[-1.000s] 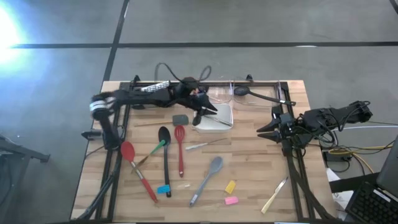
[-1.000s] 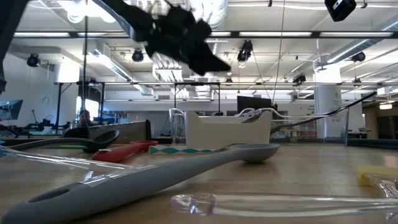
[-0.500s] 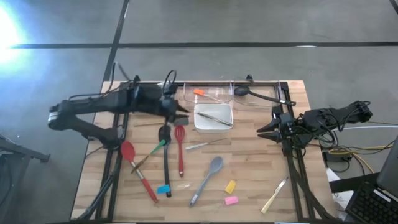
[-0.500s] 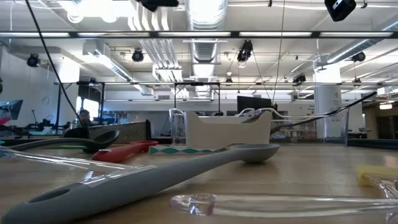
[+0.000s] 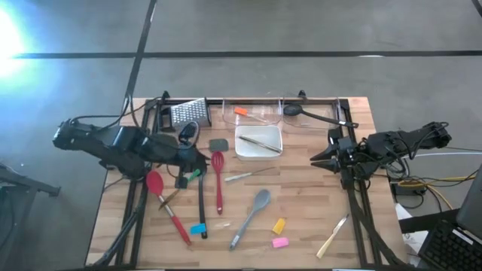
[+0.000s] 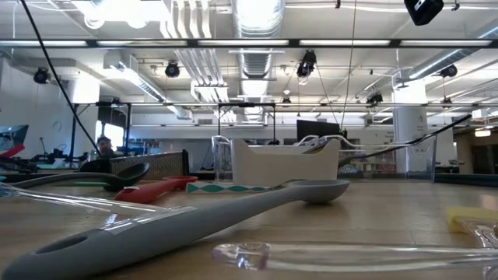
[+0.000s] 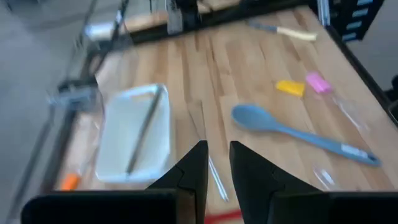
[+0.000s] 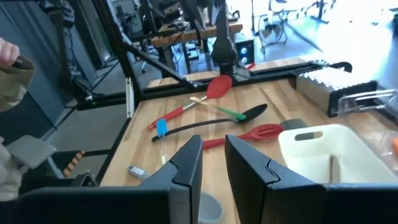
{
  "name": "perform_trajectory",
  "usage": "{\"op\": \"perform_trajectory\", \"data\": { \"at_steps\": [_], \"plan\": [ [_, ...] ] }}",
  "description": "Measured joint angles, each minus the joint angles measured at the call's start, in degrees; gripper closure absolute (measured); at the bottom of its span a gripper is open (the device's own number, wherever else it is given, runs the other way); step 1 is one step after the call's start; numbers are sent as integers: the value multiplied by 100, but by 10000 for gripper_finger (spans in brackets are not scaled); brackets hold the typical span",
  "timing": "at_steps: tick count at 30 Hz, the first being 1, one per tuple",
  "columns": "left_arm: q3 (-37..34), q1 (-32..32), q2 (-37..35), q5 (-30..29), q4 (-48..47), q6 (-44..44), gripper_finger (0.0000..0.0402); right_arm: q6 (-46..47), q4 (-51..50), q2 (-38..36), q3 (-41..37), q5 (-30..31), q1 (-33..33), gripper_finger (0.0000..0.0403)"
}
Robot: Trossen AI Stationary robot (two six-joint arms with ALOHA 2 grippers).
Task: Pick & Place Kitchen Items
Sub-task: Put the gray serving spoon into the right transparent bin
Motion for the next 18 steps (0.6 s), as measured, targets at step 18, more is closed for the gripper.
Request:
{"op": "perform_trajectory", "data": {
  "at_steps": [18],
  "plan": [
    [-55, -14, 35, -453, -589, -621, 333, -914, 1672, 2420, 0, -468, 2, 339]
  ]
}}
